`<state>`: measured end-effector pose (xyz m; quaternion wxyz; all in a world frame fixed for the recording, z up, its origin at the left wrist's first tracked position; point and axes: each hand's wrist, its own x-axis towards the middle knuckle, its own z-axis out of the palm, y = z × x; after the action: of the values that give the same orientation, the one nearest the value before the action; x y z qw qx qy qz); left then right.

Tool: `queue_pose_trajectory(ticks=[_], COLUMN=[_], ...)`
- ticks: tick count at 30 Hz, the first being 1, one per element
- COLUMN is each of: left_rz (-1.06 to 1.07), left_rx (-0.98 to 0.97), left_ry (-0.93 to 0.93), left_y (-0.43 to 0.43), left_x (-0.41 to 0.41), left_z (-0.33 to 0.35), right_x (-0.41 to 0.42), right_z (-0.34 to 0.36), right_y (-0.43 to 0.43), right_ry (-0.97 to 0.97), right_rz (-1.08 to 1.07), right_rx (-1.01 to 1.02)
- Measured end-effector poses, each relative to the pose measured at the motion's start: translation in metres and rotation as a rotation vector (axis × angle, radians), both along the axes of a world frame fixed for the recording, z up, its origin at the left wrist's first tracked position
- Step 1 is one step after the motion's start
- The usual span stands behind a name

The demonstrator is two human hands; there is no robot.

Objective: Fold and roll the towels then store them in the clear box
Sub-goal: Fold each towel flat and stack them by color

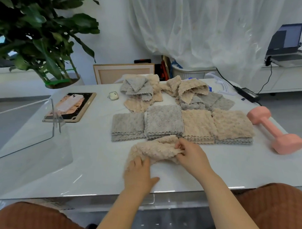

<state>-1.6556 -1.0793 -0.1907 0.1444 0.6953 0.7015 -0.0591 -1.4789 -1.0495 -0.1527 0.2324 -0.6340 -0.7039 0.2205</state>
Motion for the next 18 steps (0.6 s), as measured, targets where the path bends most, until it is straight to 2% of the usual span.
queue_pose_trajectory(ticks=[2, 3, 5, 8, 10, 11, 14, 16, 18], left_rz=[0.1, 0.149, 0.233, 0.261, 0.297, 0.351, 0.583, 0.634, 0.618], left_rx=[0.216, 0.277, 0.319, 0.399, 0.499, 0.526, 0.587, 0.747, 0.931], left_ry=[-0.074, -0.143, -0.214, -0.122, -0.272, -0.443, -1.116, -1.278, -1.264], left_y=[-0.006, -0.006, -0.005, -0.002, -0.003, -0.004, -0.017, -0.027, -0.036], left_x=[-0.008, -0.015, -0.027, -0.035, -0.034, -0.033, -0.03, -0.028, -0.023], left_z=[-0.013, -0.016, -0.015, -0.002, 0.008, 0.014, 0.038, 0.06, 0.082], right_x=[0.012, 0.018, 0.025, 0.023, 0.016, 0.013, 0.008, 0.01, 0.013], right_z=[0.004, 0.008, 0.018, 0.032, 0.038, 0.04, 0.047, 0.055, 0.068], right_y=[-0.004, -0.006, -0.011, -0.02, -0.025, -0.027, -0.039, -0.049, -0.057], right_ry=[0.114, 0.24, 0.594, 1.031, 1.23, 1.299, 1.278, 1.193, 1.185], right_rz=[-0.087, -0.143, -0.249, -0.241, -0.177, -0.154, -0.131, -0.122, -0.084], right_rx=[0.053, 0.071, 0.028, -0.136, -0.241, -0.266, -0.18, -0.057, 0.071])
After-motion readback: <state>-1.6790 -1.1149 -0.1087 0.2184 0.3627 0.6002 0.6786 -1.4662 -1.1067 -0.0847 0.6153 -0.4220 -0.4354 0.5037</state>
